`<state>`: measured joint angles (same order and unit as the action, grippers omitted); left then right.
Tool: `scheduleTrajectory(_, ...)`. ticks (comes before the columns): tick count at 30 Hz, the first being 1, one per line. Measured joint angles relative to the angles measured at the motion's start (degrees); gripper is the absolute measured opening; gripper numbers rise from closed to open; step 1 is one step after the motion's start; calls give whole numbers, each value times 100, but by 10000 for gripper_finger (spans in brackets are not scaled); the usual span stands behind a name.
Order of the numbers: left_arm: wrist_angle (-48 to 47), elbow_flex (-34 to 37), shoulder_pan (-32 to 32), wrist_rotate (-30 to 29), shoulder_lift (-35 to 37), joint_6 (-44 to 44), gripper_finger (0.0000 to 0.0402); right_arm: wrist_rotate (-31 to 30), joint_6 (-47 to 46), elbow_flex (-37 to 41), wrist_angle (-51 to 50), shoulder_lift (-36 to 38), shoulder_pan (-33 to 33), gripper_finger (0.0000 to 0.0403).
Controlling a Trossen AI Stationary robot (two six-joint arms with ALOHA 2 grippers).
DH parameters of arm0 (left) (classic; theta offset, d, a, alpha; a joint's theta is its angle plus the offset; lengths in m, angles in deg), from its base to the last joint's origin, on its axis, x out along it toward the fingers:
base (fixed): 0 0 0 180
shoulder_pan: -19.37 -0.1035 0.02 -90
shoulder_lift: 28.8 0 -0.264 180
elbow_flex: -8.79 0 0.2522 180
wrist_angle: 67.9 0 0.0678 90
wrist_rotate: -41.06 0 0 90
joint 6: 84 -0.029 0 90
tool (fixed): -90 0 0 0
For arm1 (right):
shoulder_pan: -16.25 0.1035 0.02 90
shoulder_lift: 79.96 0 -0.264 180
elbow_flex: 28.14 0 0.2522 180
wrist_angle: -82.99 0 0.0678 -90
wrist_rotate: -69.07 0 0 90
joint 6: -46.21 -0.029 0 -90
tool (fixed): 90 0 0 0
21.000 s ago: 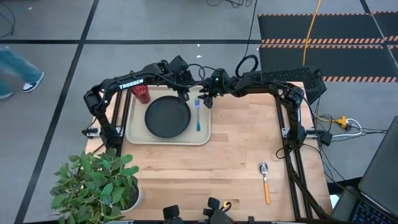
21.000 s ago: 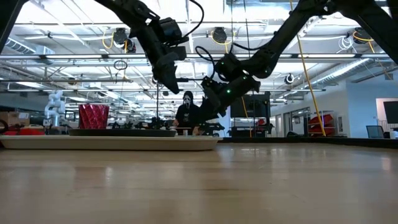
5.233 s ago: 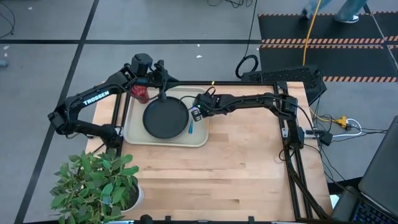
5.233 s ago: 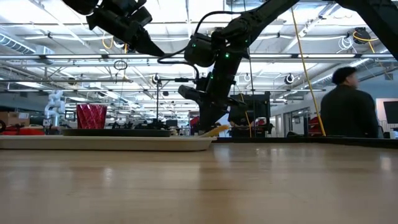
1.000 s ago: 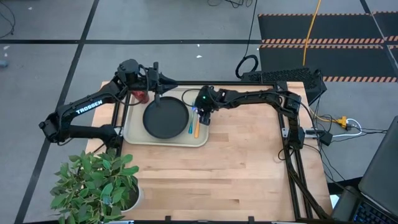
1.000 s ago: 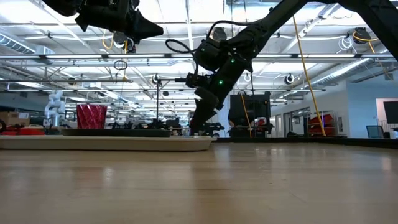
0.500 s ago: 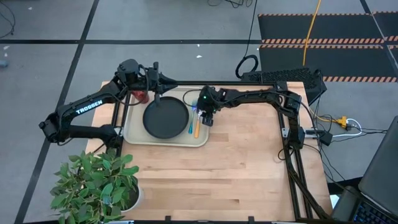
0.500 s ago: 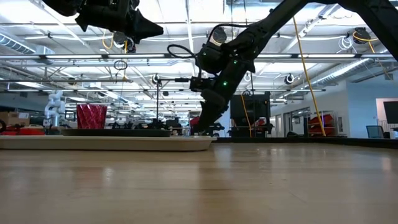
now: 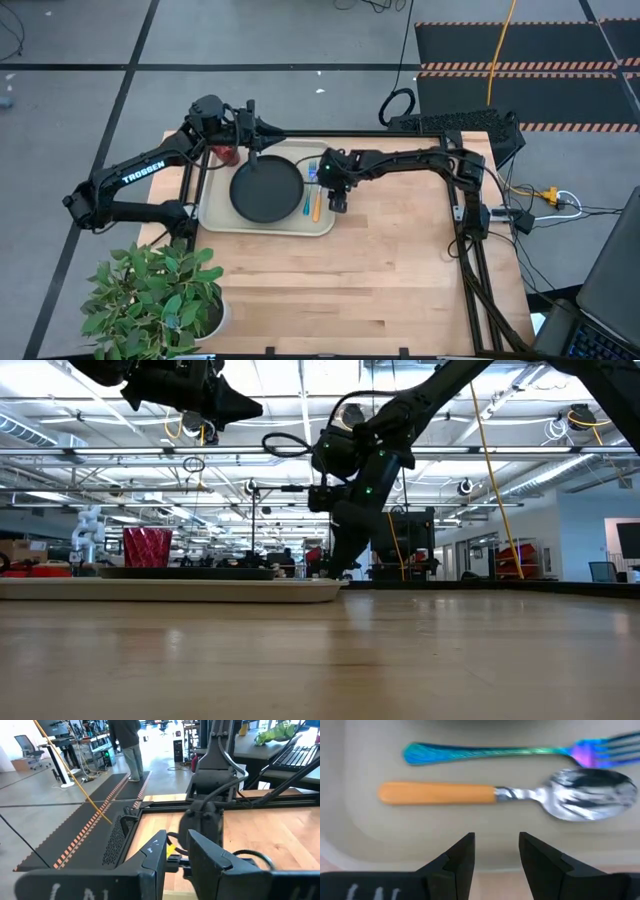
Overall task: Pick and place plate/cup/fork/spoon on tray
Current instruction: Put the orange spoon on the right side of the blue fork
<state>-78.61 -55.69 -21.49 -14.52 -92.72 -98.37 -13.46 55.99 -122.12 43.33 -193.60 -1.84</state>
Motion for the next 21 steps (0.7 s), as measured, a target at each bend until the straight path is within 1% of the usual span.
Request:
scheduleTrajectory(4,0,0,0,0,0,4,81,6,-9,-3,141,83,98,144)
scheduleTrajectory(8,-105,0,0,-28,0,-113,81,31,-306,4,-24,342,149,144)
scheduleTrajectory(11,-191,0,1,-240,0,-249,81,333,-469,4,-191,795,154,144)
scheduleTrajectory(12,-189,0,-6,-264,0,-247,81,479,-442,4,-50,956,136,144)
scheduleTrajectory(14,-163,0,-30,-290,0,-245,81,637,-203,2,224,1281,119,144)
scheduleTrajectory(19,-74,0,-15,-293,-2,-199,81,638,935,0,1120,1893,123,144)
scheduleTrajectory(21,-75,0,4,-290,-2,-193,81,630,1403,-2,1661,2029,144,144)
